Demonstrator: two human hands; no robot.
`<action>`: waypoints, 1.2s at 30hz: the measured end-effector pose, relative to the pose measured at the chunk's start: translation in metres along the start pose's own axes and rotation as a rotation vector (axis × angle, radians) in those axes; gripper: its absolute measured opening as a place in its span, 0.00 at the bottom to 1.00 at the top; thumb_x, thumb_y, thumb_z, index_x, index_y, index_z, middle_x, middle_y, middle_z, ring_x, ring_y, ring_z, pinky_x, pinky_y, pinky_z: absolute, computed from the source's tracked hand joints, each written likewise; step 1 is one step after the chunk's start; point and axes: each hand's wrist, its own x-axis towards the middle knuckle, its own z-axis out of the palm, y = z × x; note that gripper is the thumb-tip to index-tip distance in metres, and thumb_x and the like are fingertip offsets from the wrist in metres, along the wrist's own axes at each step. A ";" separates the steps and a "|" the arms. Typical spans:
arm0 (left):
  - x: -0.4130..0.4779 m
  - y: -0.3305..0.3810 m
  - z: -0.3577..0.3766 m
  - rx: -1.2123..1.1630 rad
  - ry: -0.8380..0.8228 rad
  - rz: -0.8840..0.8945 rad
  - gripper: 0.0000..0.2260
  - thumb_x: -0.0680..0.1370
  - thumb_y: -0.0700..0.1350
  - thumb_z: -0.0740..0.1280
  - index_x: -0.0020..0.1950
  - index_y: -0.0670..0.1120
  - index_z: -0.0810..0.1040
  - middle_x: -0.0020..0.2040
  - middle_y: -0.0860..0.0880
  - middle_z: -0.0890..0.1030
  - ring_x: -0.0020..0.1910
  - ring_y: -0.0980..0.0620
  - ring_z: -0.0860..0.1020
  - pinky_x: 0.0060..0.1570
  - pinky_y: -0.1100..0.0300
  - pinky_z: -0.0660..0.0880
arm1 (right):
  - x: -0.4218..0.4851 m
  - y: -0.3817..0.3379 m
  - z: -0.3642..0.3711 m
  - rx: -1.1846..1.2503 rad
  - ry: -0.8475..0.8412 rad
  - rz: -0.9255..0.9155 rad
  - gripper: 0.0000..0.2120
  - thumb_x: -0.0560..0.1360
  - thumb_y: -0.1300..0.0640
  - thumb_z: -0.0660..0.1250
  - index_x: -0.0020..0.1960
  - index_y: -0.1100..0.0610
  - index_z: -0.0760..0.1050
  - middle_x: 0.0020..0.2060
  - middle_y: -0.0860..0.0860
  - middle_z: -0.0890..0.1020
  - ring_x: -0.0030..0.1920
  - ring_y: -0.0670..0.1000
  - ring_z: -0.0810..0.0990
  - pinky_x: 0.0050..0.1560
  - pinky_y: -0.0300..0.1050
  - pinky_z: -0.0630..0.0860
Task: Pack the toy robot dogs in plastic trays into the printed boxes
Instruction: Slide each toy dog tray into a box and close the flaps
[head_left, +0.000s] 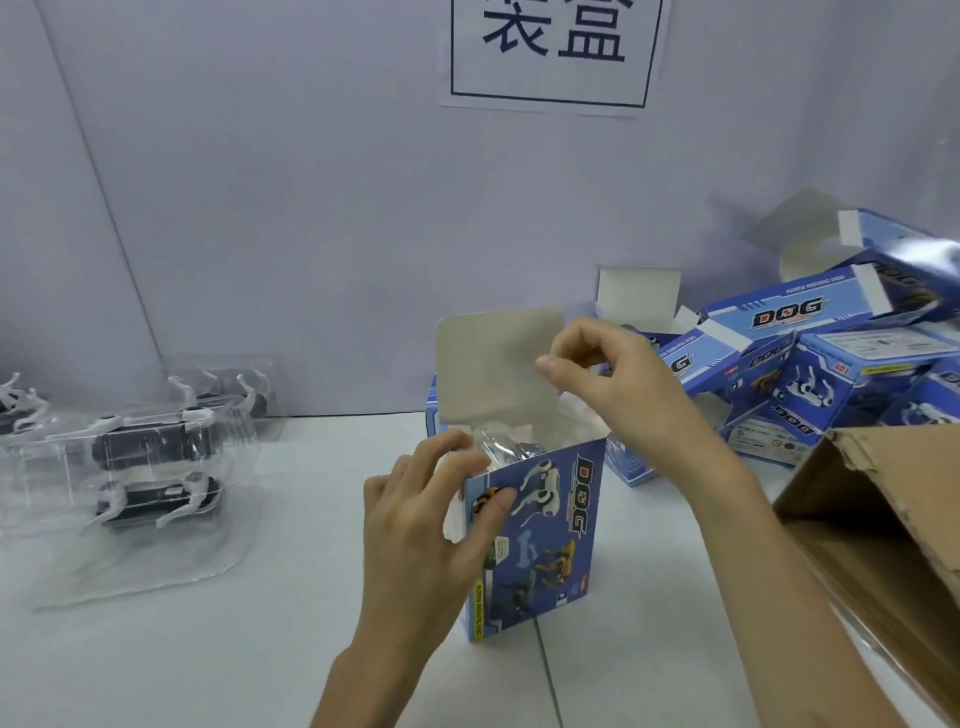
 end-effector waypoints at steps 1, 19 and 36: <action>0.000 -0.001 -0.001 -0.005 0.005 -0.006 0.10 0.77 0.58 0.65 0.55 0.57 0.73 0.61 0.60 0.75 0.55 0.61 0.74 0.50 0.60 0.67 | -0.003 0.006 -0.005 -0.106 0.032 0.029 0.07 0.75 0.50 0.73 0.46 0.49 0.75 0.43 0.41 0.77 0.43 0.40 0.75 0.44 0.32 0.71; 0.002 0.008 -0.005 -0.073 -0.007 0.052 0.09 0.78 0.57 0.64 0.48 0.53 0.71 0.53 0.59 0.76 0.44 0.54 0.73 0.35 0.53 0.77 | -0.005 0.033 0.051 0.181 0.388 0.292 0.19 0.63 0.62 0.81 0.45 0.50 0.75 0.43 0.44 0.79 0.45 0.43 0.78 0.31 0.33 0.72; 0.008 0.014 -0.010 -0.180 -0.083 0.022 0.10 0.77 0.55 0.66 0.45 0.49 0.75 0.47 0.59 0.75 0.43 0.53 0.76 0.37 0.59 0.76 | -0.001 0.039 0.046 0.100 0.335 0.207 0.16 0.65 0.72 0.70 0.37 0.52 0.73 0.39 0.48 0.80 0.39 0.50 0.77 0.31 0.40 0.72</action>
